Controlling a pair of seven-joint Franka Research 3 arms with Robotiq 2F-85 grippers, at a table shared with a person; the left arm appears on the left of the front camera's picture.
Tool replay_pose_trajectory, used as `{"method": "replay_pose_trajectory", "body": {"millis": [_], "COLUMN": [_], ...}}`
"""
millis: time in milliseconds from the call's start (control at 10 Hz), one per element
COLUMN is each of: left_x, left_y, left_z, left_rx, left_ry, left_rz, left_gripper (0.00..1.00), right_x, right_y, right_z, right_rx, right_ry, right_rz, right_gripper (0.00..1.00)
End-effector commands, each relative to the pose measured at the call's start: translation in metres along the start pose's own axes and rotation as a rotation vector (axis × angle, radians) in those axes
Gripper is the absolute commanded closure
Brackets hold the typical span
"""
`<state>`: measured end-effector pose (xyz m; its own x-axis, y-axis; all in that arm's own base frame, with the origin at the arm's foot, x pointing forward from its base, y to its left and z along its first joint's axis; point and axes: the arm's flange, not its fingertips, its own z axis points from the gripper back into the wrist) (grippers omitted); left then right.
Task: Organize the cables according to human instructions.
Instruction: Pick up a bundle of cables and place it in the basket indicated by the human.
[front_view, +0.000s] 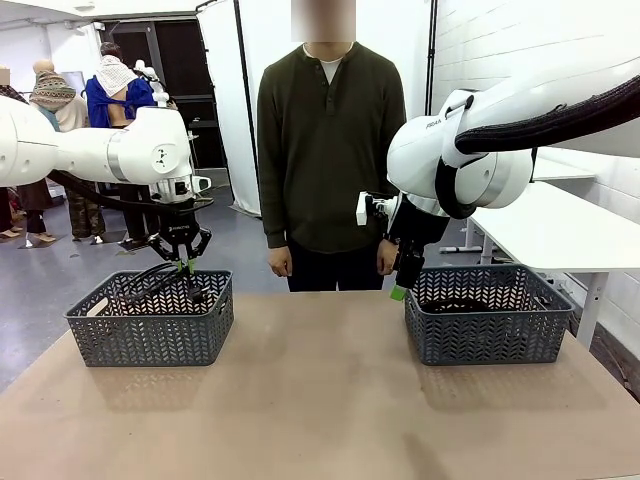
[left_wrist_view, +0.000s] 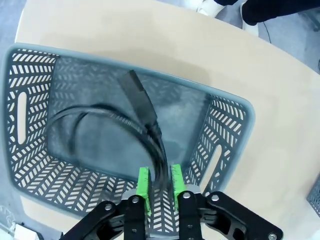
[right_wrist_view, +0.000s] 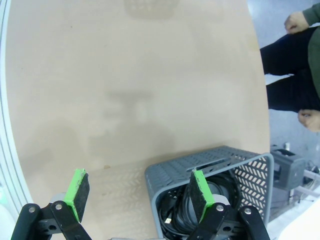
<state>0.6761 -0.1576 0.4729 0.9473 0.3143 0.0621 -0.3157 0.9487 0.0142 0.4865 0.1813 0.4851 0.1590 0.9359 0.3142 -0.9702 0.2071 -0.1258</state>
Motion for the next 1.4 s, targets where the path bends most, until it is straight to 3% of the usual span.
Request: {"method": "replay_pose_trajectory", "body": {"millis": [0, 100, 200, 1000, 1100, 1300], "left_x": [0.005, 0.005, 0.005, -0.001, 0.0, 0.0], "left_y": [0.001, 0.002, 0.001, -0.001, -0.002, -0.002], "left_z": [0.002, 0.004, 0.005, 0.02, 0.016, 0.016], "left_rx": [-0.009, -0.011, -0.008, 0.006, -0.003, -0.003], "left_ry": [-0.021, -0.02, -0.024, 0.049, -0.003, -0.003], "left_rz": [0.032, 0.033, 0.032, -0.002, -0.003, -0.003], "left_gripper": [0.31, 0.12, 0.0, 0.0, 0.0, 0.0], "right_x": [0.0, 0.0, 0.0, 0.0, 0.0, 0.0], "right_y": [0.0, 0.0, 0.0, 0.0, 0.0, 0.0], "right_z": [0.0, 0.0, 0.0, 0.0, 0.0, 0.0], "right_rx": [-0.006, -0.006, -0.006, -0.006, -0.006, -0.006], "right_ry": [0.008, 0.008, 0.008, 0.008, 0.008, 0.008], "right_rz": [-0.004, -0.004, -0.004, -0.004, -0.004, -0.004], "right_gripper": [0.0, 0.0, 0.0, 0.0, 0.0, 0.0]}}
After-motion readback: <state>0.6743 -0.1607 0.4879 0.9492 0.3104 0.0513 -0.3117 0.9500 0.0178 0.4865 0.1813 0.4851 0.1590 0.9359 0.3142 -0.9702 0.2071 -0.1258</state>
